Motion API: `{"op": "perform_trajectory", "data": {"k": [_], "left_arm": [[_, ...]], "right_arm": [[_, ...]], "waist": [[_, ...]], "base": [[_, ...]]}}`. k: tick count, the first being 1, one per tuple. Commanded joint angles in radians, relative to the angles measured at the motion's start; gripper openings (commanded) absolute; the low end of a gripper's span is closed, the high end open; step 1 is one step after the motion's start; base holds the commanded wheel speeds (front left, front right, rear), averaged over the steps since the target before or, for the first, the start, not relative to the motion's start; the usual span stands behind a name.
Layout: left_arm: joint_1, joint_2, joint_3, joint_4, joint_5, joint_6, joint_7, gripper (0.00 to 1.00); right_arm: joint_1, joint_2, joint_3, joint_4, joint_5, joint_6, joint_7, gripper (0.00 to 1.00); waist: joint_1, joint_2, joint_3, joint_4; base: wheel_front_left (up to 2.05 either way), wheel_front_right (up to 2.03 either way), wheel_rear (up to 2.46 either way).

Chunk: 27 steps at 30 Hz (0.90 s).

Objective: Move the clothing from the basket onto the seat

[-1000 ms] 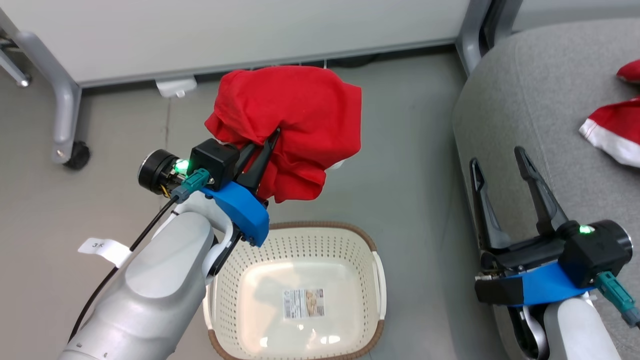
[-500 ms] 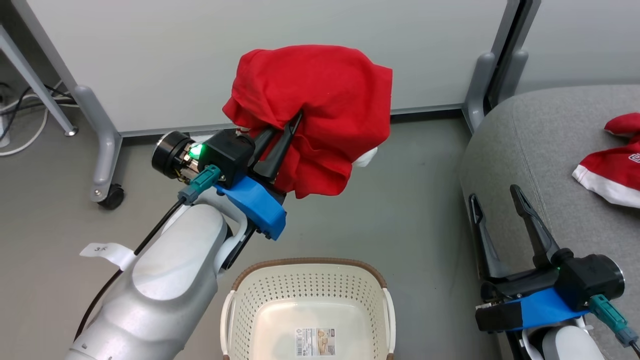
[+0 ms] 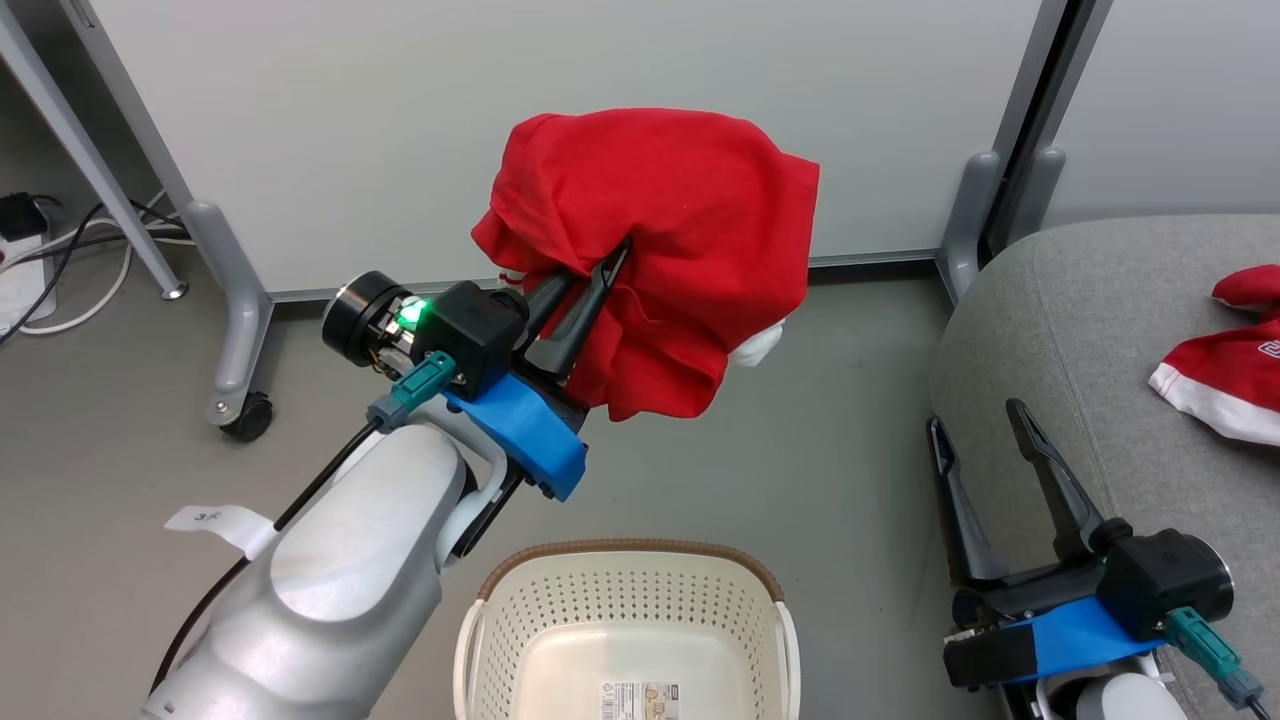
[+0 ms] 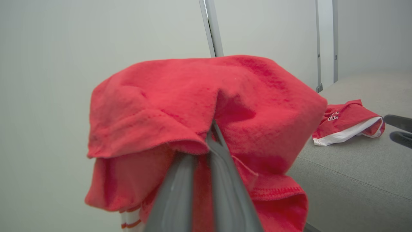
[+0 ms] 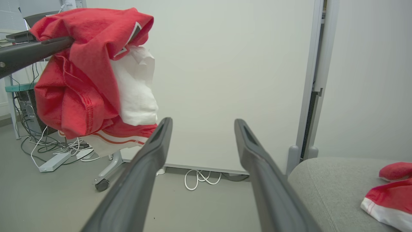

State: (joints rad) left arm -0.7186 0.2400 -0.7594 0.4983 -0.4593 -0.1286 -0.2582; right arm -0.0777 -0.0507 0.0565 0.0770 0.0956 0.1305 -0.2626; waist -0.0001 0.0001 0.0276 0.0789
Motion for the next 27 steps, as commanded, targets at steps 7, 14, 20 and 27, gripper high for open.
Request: {"op": "perform_trajectory", "data": {"k": [7, 14, 20, 27], "left_arm": [[0.015, -0.001, -0.010, -0.016, -0.004, 0.013, -0.002, 0.00], [0.007, -0.004, -0.017, -0.029, 0.000, 0.019, -0.003, 0.00], [-0.013, -0.014, -0.030, -0.039, 0.005, 0.015, -0.004, 0.00], [-0.033, -0.032, -0.049, -0.056, 0.009, 0.009, -0.006, 0.00]], "right_arm": [[-0.005, 0.001, 0.021, 0.003, -0.009, 0.001, -0.003, 1.00], [-0.086, -0.009, 0.128, 0.027, -0.040, 0.001, -0.003, 1.00], [-0.206, -0.041, 0.220, 0.101, -0.031, 0.001, -0.003, 1.00], [-0.349, -0.045, 0.291, 0.206, -0.020, 0.001, -0.003, 1.00]], "waist": [[0.0001, -0.0001, -0.002, 0.007], [0.0001, -0.0001, 0.013, 0.011], [0.0001, -0.0001, 0.038, 0.024], [0.0001, -0.0001, 0.075, 0.048]], "base": [[0.00, 0.00, 0.00], [0.00, 0.00, 0.00], [0.00, 0.00, 0.00], [0.00, 0.00, 0.00]]}}
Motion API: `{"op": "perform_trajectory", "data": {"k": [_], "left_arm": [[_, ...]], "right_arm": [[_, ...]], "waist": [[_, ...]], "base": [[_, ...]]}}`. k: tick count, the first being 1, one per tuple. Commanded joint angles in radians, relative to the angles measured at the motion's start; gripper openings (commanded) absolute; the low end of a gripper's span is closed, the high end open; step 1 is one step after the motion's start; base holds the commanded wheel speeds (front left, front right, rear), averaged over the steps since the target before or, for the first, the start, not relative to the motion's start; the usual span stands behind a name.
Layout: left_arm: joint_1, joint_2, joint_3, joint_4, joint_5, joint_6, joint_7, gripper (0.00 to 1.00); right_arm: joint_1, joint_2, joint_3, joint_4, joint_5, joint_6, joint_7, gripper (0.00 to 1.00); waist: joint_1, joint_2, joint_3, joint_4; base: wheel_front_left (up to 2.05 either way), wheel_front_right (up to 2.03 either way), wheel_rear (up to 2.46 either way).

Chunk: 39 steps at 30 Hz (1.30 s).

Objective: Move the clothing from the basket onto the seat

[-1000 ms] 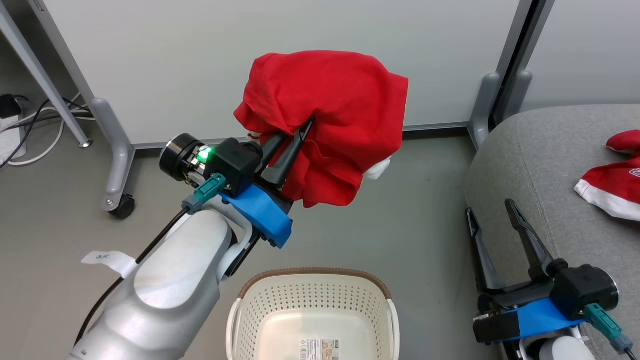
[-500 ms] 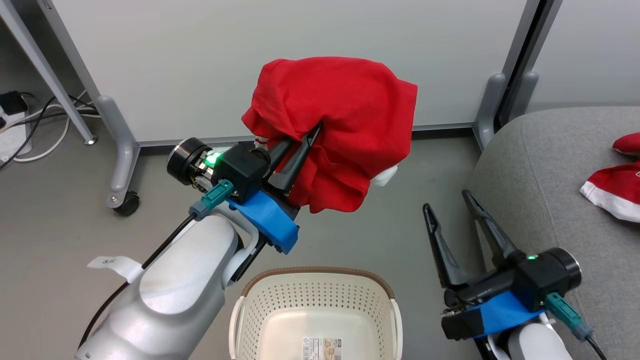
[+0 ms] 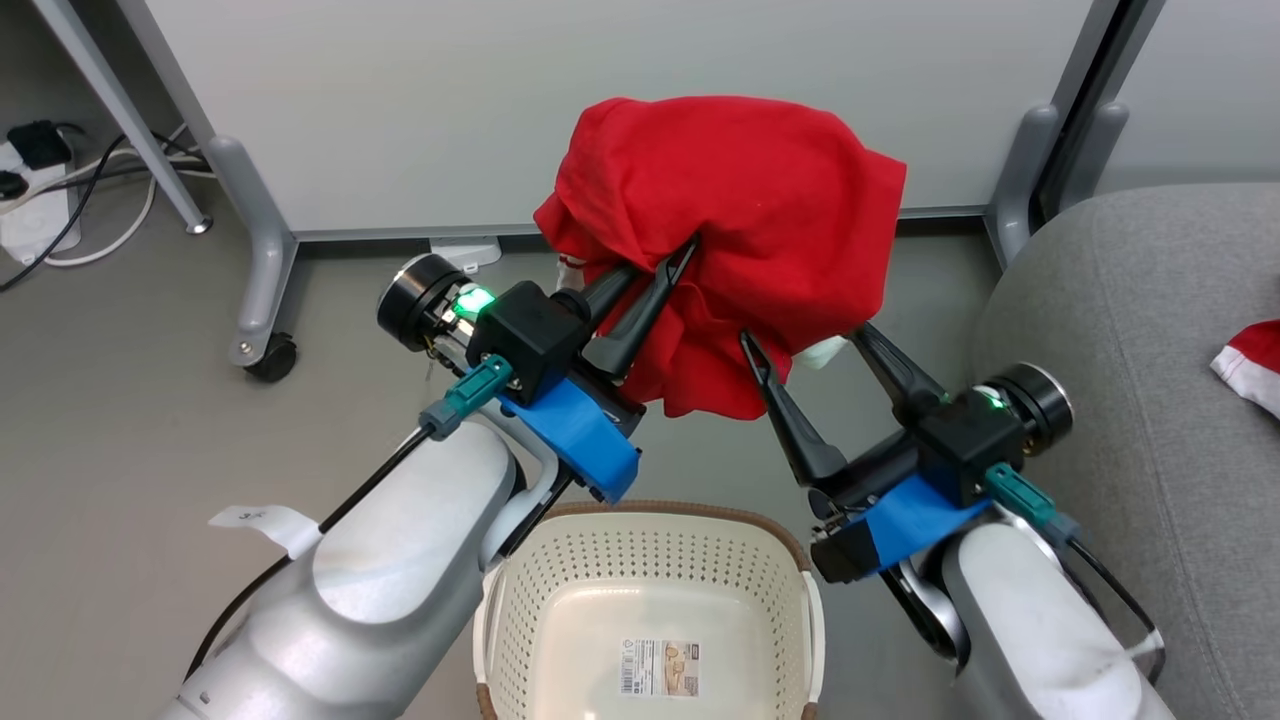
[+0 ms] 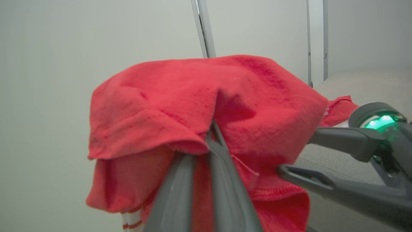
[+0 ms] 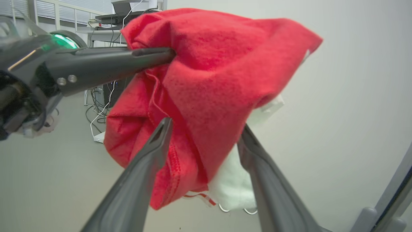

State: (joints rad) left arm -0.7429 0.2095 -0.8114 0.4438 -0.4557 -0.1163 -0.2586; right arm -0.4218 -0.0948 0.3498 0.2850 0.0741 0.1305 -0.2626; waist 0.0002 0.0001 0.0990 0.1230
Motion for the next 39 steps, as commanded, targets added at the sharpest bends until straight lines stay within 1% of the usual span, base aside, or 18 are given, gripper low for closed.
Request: {"op": "perform_trajectory", "data": {"k": [1, 4, 5, 6, 15, 38, 39], "left_arm": [[-0.010, -0.003, 0.000, -0.004, 0.007, -0.004, -0.005, 0.00], [-0.017, -0.008, -0.006, -0.008, 0.008, -0.005, -0.007, 0.00], [-0.018, -0.009, -0.007, -0.008, 0.007, -0.003, -0.007, 0.00], [-0.019, -0.009, -0.008, -0.006, 0.007, -0.004, -0.007, 0.00], [-0.021, -0.013, -0.004, 0.006, 0.005, -0.007, -0.007, 0.00], [-0.005, -0.010, 0.001, 0.009, 0.016, -0.012, -0.008, 0.00], [-0.005, -0.010, 0.002, 0.013, 0.016, -0.012, -0.008, 0.45]], "right_arm": [[-0.023, 0.001, 0.006, 0.010, 0.006, 0.001, -0.003, 1.00], [-0.065, 0.012, 0.035, 0.038, 0.019, 0.001, -0.003, 1.00], [-0.077, 0.015, 0.043, 0.042, 0.022, 0.001, -0.004, 0.44], [-0.086, 0.016, 0.051, 0.045, 0.027, 0.001, -0.003, 0.00], [-0.105, 0.021, 0.071, 0.061, 0.045, 0.001, -0.003, 0.00], [-0.105, 0.015, 0.078, 0.058, 0.049, 0.001, -0.003, 0.00], [-0.105, 0.015, 0.078, 0.058, 0.050, 0.001, -0.003, 0.00]], "waist": [[-0.0002, -0.0001, 0.008, 0.006], [-0.0002, -0.0001, 0.019, 0.012], [-0.0002, -0.0001, 0.021, 0.014], [-0.0002, -0.0001, 0.024, 0.015], [-0.0002, -0.0001, 0.026, 0.015], [-0.0002, -0.0001, 0.021, 0.010], [-0.0002, -0.0001, 0.020, 0.010]], "base": [[0.00, 0.00, 0.00], [0.00, 0.00, 0.00], [0.00, 0.00, 0.00], [0.00, 0.00, 0.00], [0.00, 0.00, 0.00], [0.00, 0.00, 0.00], [0.00, 0.00, 0.00]]}}
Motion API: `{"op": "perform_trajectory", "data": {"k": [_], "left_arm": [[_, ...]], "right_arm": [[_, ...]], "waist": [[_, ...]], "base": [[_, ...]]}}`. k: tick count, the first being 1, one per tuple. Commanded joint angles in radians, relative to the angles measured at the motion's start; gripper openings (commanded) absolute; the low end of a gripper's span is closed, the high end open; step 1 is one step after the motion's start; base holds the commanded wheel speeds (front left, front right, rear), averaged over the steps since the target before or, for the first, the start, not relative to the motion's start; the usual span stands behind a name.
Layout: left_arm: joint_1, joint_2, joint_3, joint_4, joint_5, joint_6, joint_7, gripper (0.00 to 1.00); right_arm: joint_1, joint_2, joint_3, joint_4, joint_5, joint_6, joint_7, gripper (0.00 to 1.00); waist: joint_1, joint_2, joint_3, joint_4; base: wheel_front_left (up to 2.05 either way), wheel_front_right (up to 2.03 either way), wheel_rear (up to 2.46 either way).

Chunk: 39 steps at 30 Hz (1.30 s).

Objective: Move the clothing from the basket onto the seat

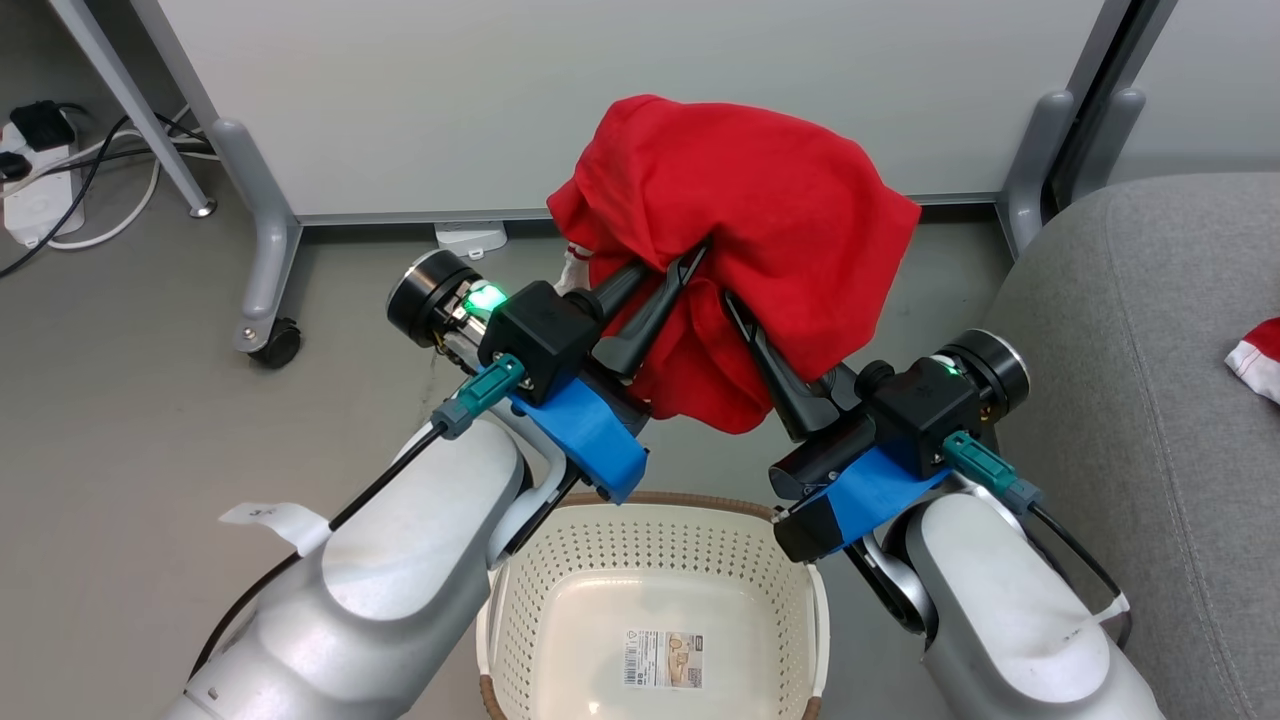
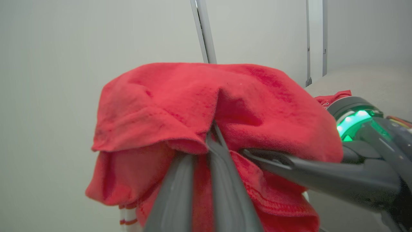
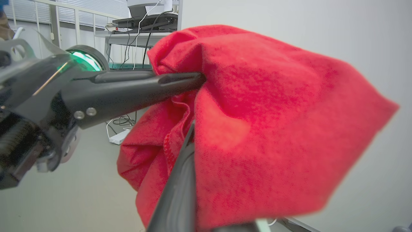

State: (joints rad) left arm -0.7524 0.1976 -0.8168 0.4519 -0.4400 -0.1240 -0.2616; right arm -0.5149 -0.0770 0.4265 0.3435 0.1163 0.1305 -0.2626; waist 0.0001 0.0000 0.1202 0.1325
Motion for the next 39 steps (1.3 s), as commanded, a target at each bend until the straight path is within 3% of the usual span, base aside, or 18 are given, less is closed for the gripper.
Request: {"op": "perform_trajectory", "data": {"k": [1, 20, 39], "left_arm": [[0.004, 0.004, 0.003, 0.013, 0.003, -0.004, -0.004, 1.00], [0.010, 0.009, 0.009, 0.008, 0.018, 0.010, -0.004, 1.00], [0.079, 0.043, 0.015, -0.045, 0.023, 0.015, -0.004, 1.00]], "right_arm": [[-0.011, -0.002, 0.001, -0.001, 0.009, 0.001, -0.003, 0.00], [0.016, -0.003, -0.031, -0.020, 0.005, 0.000, -0.004, 0.00], [0.133, -0.008, -0.175, -0.143, -0.041, 0.001, -0.004, 0.00]], "waist": [[-0.0001, 0.0000, -0.001, 0.000], [-0.0001, 0.0000, 0.004, -0.023], [-0.0001, 0.0000, 0.062, -0.233]], "base": [[0.00, 0.00, 0.00], [0.00, 0.00, 0.00], [0.00, 0.00, 0.00]]}}
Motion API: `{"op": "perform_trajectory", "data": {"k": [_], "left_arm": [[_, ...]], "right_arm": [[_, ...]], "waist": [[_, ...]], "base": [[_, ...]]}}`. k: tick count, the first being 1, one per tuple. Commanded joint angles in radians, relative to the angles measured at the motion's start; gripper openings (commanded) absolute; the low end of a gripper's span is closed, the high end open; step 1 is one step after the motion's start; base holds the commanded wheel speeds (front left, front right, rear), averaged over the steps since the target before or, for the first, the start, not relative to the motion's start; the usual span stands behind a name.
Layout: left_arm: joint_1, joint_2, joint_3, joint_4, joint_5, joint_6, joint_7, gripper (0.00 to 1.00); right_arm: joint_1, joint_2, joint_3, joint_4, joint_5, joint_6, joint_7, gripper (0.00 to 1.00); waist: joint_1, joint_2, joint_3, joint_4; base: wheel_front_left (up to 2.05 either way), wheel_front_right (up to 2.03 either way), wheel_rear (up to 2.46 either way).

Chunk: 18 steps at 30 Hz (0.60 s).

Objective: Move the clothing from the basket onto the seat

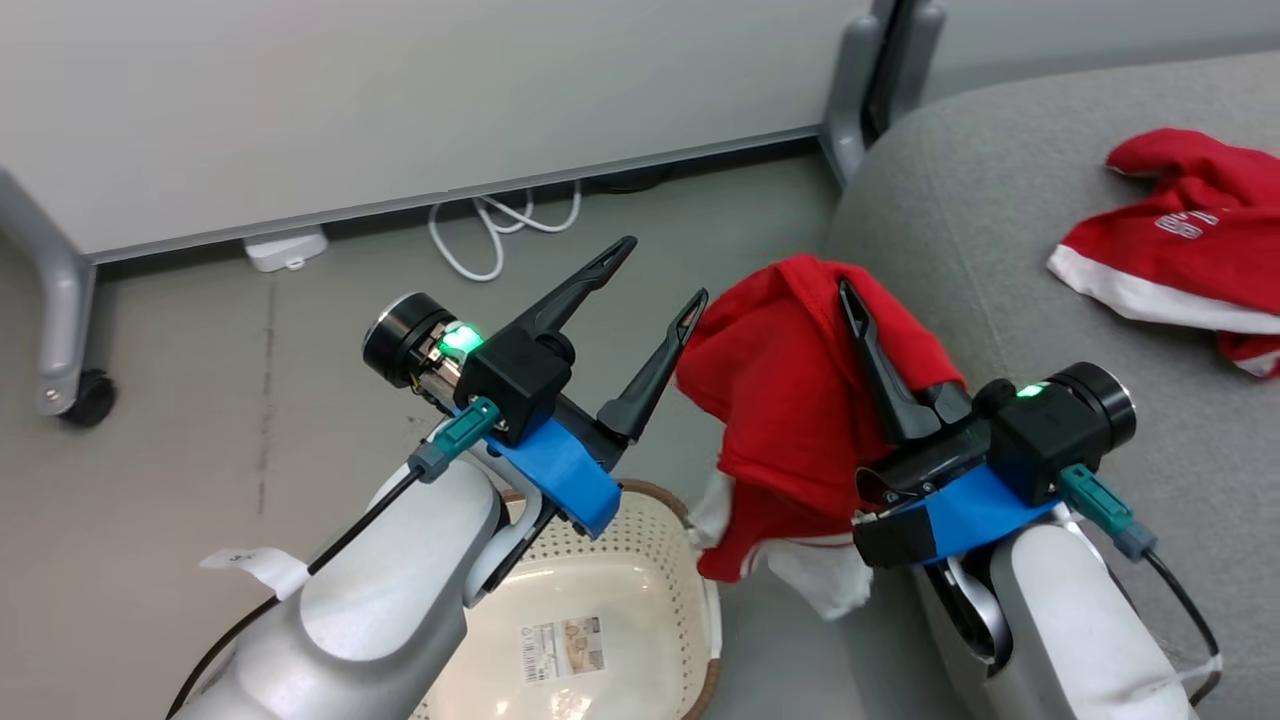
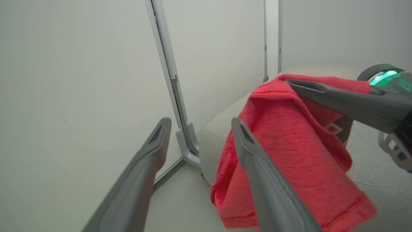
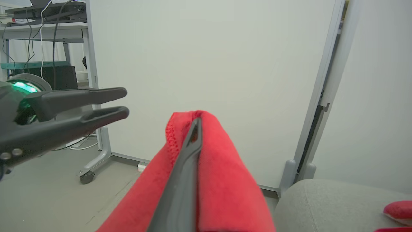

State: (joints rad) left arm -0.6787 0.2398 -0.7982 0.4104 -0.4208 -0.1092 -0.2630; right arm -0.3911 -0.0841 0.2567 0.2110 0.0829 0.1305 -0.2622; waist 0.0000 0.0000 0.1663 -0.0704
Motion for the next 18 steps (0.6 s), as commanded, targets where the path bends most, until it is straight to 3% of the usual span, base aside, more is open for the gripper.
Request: {"op": "perform_trajectory", "data": {"k": [1, 11, 18], "left_arm": [[0.008, 0.001, -0.006, -0.004, 0.005, 0.000, -0.003, 1.00], [-0.030, 0.012, -0.028, -0.013, 0.012, -0.006, 0.001, 1.00], [-0.046, 0.020, -0.039, -0.012, 0.010, -0.007, 0.004, 1.00]], "right_arm": [[0.015, 0.000, -0.011, -0.018, -0.009, 0.001, -0.004, 0.00], [0.060, 0.019, -0.055, -0.081, -0.018, 0.001, -0.004, 0.00], [0.104, 0.029, -0.099, -0.106, -0.019, 0.001, -0.004, 0.00]], "waist": [[0.0000, 0.0000, 0.021, -0.044], [0.0000, 0.0000, 0.083, -0.180], [0.0000, 0.0000, 0.094, -0.227]], "base": [[0.00, 0.00, 0.00], [0.00, 0.00, 0.00], [0.00, 0.00, 0.00]]}}
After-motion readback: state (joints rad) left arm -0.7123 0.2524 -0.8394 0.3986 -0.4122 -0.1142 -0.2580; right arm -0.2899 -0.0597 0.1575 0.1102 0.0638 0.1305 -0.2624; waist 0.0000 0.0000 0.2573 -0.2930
